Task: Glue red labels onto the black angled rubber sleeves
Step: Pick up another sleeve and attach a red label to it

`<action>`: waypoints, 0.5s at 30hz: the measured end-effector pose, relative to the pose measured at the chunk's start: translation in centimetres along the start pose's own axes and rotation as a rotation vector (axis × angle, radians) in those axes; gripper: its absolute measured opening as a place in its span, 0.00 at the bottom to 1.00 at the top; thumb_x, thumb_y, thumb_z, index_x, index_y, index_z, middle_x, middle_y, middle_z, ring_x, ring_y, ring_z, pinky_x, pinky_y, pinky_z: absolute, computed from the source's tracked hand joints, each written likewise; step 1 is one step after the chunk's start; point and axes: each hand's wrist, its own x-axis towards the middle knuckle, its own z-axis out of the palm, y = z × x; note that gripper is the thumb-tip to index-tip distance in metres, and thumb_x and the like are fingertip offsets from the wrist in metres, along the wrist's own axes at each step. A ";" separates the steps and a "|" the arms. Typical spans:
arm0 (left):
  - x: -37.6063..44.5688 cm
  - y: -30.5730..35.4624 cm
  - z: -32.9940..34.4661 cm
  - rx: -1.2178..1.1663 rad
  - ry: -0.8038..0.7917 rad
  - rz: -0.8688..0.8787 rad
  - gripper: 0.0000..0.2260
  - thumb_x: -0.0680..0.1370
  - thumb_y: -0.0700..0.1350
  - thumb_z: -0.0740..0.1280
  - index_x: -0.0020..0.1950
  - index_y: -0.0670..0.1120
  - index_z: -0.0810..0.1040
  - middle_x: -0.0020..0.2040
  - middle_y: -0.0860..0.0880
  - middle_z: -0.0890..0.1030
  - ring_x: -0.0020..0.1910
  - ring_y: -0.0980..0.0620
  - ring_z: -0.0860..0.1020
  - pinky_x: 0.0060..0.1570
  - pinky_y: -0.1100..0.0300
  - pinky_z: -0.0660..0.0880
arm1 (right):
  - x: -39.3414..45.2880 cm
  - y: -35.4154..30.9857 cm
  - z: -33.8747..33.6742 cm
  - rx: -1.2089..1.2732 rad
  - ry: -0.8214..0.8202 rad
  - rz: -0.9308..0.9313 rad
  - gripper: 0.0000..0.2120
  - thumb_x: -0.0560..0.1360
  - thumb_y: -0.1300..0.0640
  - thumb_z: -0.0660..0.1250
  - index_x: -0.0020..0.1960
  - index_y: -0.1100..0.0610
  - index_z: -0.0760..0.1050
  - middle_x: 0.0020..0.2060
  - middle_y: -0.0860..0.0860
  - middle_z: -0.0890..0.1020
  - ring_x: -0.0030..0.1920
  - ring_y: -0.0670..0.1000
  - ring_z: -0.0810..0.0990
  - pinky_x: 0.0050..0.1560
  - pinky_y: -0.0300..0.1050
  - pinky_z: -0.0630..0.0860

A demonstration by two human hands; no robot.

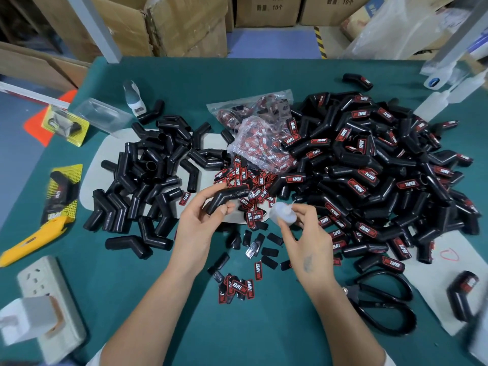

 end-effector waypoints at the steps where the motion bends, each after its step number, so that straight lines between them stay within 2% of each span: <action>1: 0.0 -0.1 -0.1 0.037 0.003 0.011 0.18 0.82 0.35 0.69 0.69 0.50 0.81 0.55 0.48 0.87 0.56 0.48 0.85 0.63 0.58 0.79 | 0.0 -0.1 0.1 -0.030 0.028 -0.040 0.12 0.80 0.43 0.65 0.60 0.41 0.65 0.45 0.33 0.78 0.47 0.52 0.84 0.45 0.52 0.81; 4: 0.0 -0.4 0.0 0.090 0.011 0.060 0.17 0.84 0.35 0.67 0.71 0.49 0.80 0.54 0.47 0.87 0.53 0.48 0.86 0.60 0.57 0.81 | 0.0 0.2 0.0 -0.062 0.100 -0.114 0.12 0.80 0.42 0.64 0.60 0.43 0.67 0.48 0.45 0.83 0.47 0.55 0.83 0.46 0.52 0.79; 7: -0.1 -0.2 0.2 0.091 0.035 0.111 0.16 0.84 0.33 0.66 0.68 0.48 0.77 0.55 0.51 0.84 0.49 0.48 0.86 0.53 0.59 0.82 | 0.4 0.9 -0.2 -0.128 0.130 -0.091 0.12 0.80 0.45 0.66 0.60 0.45 0.68 0.48 0.47 0.83 0.48 0.53 0.81 0.46 0.47 0.73; 9: 0.0 -0.1 0.2 0.114 0.051 0.124 0.13 0.83 0.33 0.67 0.64 0.47 0.76 0.54 0.52 0.83 0.48 0.47 0.86 0.53 0.58 0.82 | 0.6 1.2 -0.4 -0.183 0.151 -0.070 0.12 0.79 0.46 0.67 0.59 0.46 0.68 0.47 0.48 0.83 0.47 0.53 0.81 0.46 0.45 0.71; 10: 0.0 -0.2 0.1 0.127 0.056 0.120 0.11 0.83 0.34 0.68 0.62 0.47 0.76 0.53 0.52 0.83 0.50 0.47 0.85 0.54 0.55 0.82 | 0.6 1.2 -0.5 -0.197 0.155 -0.064 0.12 0.80 0.46 0.67 0.59 0.47 0.68 0.46 0.48 0.83 0.47 0.53 0.81 0.46 0.45 0.71; 13: 0.2 -0.3 -0.1 0.180 0.097 0.105 0.09 0.80 0.40 0.70 0.60 0.50 0.78 0.57 0.46 0.82 0.59 0.42 0.81 0.64 0.39 0.78 | 0.5 0.6 -0.7 -0.201 0.122 -0.031 0.14 0.80 0.46 0.68 0.61 0.51 0.72 0.49 0.47 0.83 0.49 0.53 0.82 0.47 0.45 0.71; 15: 0.3 -0.3 -0.1 0.168 0.109 0.102 0.08 0.80 0.43 0.71 0.59 0.52 0.80 0.58 0.46 0.82 0.60 0.43 0.81 0.66 0.39 0.78 | 0.5 0.3 -1.3 -0.266 0.149 -0.059 0.17 0.80 0.47 0.70 0.63 0.56 0.75 0.53 0.49 0.84 0.52 0.54 0.84 0.48 0.47 0.75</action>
